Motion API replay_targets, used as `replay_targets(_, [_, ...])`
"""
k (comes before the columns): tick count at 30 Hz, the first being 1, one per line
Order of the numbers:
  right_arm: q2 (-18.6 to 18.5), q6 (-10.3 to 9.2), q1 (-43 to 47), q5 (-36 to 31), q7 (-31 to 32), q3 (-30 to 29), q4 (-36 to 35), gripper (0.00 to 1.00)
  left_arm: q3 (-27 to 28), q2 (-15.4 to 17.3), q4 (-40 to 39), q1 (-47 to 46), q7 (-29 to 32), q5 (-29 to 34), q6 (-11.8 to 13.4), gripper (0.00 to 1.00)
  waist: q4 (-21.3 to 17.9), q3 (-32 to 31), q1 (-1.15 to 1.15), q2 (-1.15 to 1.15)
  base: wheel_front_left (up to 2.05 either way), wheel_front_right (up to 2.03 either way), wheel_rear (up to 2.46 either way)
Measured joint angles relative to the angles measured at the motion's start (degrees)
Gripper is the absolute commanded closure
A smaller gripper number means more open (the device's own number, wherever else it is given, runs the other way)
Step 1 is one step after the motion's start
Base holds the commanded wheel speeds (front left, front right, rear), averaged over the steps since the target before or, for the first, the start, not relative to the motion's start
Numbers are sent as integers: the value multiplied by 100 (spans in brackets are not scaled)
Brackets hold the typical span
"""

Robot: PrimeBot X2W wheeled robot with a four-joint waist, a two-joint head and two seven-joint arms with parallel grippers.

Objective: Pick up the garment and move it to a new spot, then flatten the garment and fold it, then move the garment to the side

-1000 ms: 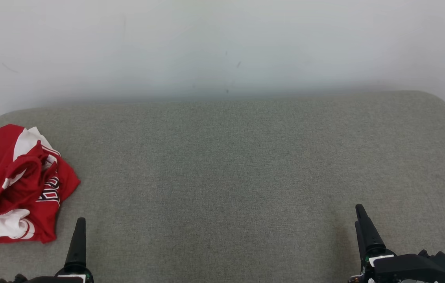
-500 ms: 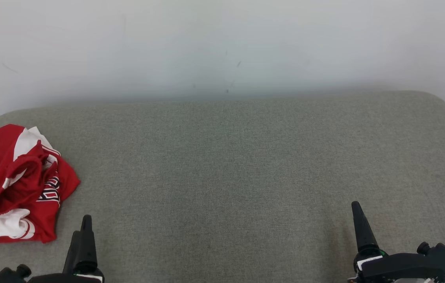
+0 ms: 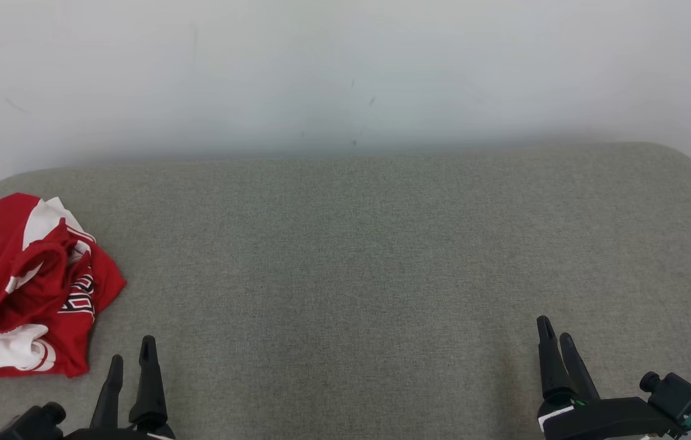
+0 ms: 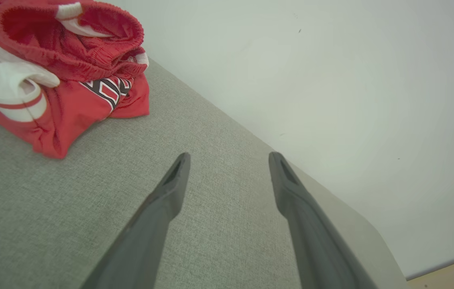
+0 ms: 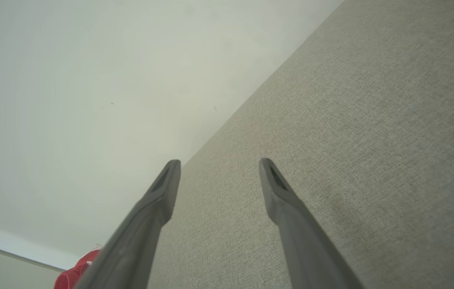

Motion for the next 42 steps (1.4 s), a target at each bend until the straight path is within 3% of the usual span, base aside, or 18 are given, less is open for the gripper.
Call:
replay_targets(13, [-1,0,37,-1170,-212,40,64,0,-201,130,-20,53,-209,1085,198,0,20,-58,0,0,0,0,0])
replay_targets(42, [-4,0,133,-2835,-608,118,23,0,-370,313,-144,180,-611,2585,400,0,65,-101,0,0,0,0,0])
